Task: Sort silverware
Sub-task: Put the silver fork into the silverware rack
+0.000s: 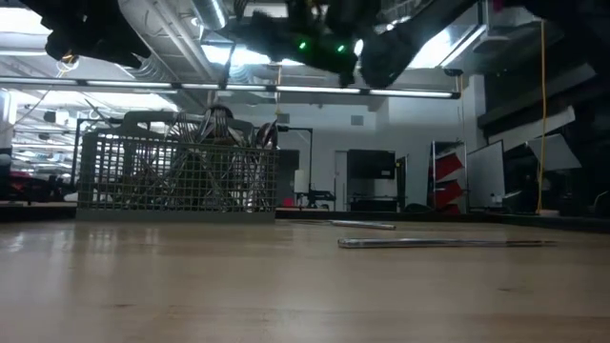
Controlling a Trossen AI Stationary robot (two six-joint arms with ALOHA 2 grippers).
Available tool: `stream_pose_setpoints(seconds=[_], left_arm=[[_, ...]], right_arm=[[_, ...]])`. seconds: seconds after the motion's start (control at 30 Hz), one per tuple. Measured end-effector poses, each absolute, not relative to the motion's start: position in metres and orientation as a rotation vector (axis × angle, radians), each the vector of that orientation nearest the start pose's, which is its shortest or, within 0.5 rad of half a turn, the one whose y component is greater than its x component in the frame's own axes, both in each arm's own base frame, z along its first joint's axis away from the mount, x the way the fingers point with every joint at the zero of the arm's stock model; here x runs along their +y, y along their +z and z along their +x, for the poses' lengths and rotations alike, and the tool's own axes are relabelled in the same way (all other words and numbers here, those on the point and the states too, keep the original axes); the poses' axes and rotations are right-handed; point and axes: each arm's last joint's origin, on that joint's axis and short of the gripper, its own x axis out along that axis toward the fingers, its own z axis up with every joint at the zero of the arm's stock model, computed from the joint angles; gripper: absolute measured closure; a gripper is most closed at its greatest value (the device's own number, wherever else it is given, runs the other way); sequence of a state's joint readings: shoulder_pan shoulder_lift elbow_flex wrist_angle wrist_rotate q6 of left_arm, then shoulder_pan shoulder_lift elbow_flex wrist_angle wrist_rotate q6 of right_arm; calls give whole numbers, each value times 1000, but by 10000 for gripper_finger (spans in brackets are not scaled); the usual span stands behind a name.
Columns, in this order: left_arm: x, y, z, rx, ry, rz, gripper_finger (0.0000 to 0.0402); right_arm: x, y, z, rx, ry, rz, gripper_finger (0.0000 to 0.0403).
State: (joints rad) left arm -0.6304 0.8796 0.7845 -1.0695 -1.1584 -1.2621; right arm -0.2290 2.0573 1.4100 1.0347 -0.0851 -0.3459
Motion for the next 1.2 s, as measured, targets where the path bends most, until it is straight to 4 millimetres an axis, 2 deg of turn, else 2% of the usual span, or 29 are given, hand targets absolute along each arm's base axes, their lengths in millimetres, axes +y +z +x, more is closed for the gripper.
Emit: stream_pose_setpoints(seconds=[0.2, 0.3, 0.53, 0.7, 0.93, 1.2], left_arm=[[-57, 270, 123, 311, 783, -261, 247], [-56, 266, 122, 320, 786, -247, 247], [-55, 253, 120, 341, 800, -220, 247], [-54, 253, 119, 336, 807, -236, 247], [-54, 253, 119, 337, 807, -235, 247], [-54, 253, 119, 337, 807, -235, 247]], right_arm=[[-122, 254, 481, -244, -202, -382, 388], [-125, 240, 486, -153, -197, -364, 385], [-126, 230, 487, -48, -223, -333, 387], [-126, 230, 487, -45, -228, -330, 386], [-127, 219, 487, 73, -238, -313, 384], [-127, 217, 487, 93, -235, -311, 347]])
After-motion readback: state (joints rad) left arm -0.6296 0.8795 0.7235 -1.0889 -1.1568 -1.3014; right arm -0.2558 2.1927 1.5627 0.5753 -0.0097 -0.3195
